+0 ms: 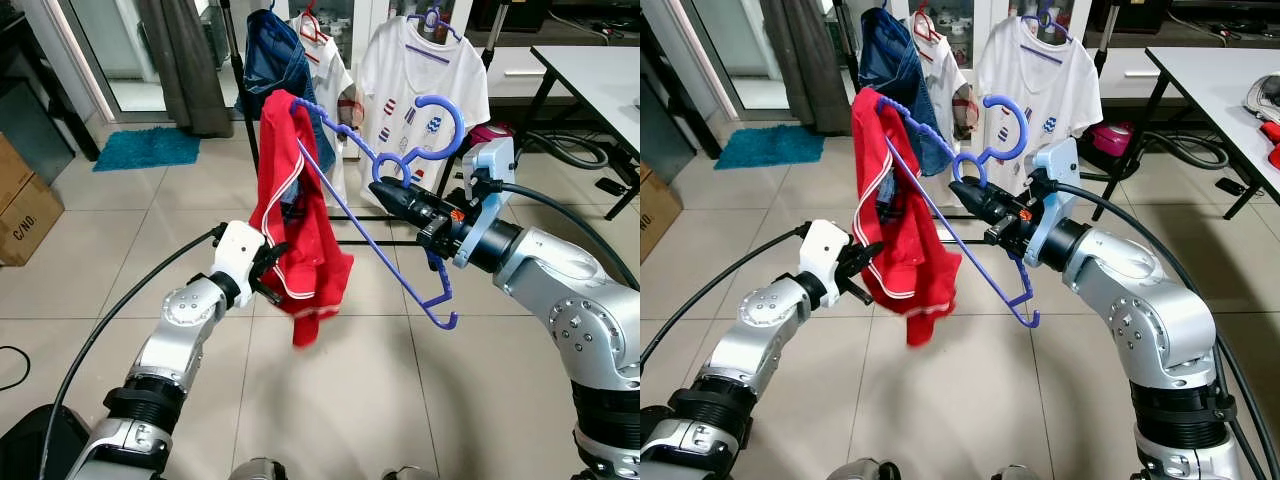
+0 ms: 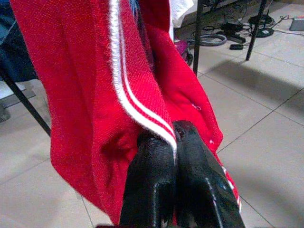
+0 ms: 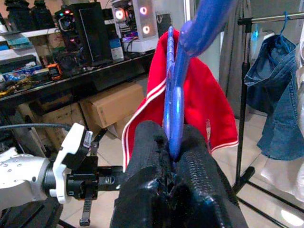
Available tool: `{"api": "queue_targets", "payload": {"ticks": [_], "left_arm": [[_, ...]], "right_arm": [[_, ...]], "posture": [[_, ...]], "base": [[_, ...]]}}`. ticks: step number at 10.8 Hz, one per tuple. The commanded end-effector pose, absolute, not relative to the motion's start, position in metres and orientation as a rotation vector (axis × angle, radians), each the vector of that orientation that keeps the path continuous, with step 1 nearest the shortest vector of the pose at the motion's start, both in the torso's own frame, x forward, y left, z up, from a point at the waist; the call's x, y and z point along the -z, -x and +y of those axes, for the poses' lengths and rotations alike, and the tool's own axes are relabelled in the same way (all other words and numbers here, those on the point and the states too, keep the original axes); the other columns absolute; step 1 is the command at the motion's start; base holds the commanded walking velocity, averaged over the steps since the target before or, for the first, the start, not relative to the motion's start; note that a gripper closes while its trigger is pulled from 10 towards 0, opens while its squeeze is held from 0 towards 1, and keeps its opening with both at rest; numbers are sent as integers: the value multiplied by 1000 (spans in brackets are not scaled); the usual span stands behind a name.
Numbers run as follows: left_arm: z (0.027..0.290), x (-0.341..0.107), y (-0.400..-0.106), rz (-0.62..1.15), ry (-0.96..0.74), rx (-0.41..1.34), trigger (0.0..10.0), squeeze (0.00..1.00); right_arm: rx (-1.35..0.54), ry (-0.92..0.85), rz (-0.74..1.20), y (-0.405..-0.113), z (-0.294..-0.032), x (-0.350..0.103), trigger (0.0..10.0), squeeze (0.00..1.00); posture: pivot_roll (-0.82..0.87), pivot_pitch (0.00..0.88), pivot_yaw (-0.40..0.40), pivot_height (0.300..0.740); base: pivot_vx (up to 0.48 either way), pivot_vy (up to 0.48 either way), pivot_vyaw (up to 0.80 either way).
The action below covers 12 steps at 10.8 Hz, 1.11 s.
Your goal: Hang hanger
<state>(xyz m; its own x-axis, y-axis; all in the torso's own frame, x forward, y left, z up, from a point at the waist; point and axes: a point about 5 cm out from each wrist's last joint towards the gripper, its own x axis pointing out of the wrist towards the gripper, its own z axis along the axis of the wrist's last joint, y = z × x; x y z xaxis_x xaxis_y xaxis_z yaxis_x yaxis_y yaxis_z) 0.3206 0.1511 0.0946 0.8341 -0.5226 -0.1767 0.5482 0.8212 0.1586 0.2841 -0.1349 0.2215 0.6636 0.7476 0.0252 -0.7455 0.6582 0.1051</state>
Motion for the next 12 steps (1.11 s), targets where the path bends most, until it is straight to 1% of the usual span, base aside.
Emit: {"api": "queue_targets", "payload": {"ticks": [1,4,6,8,9,11,12], "left_arm": [[154,-101,-324,114,-201,571,0,0],[157,-109,-321,91,-184,580,0,0],[161,-125,-314,65,-165,613,0,0],[168,-145,-306,63,-121,688,0,0],[174,-159,-301,74,-129,750,0,0],[191,-186,-303,106,-192,828,0,0],[197,-191,-305,144,-226,855,0,0]], "right_arm": [[-859,-106,-30,-281,-135,-231,10000,0],[-841,-111,-20,-282,-136,-229,10000,0],[-809,-130,1,-282,-136,-222,10000,0],[-784,-148,45,-281,-135,-210,10000,0],[-771,-145,96,-279,-134,-198,10000,0],[-736,-139,225,-272,-135,-172,10000,0],[-732,-145,267,-268,-134,-164,10000,0]], "posture": [[-162,23,95,740],[-158,27,95,740],[-133,42,99,740],[-114,55,110,740],[-104,63,118,740],[-90,76,130,740],[-87,80,133,740]], "base": [[0,0,0],[0,0,0],[0,0,0],[0,0,0],[0,0,0],[0,0,0],[0,0,0]]}}
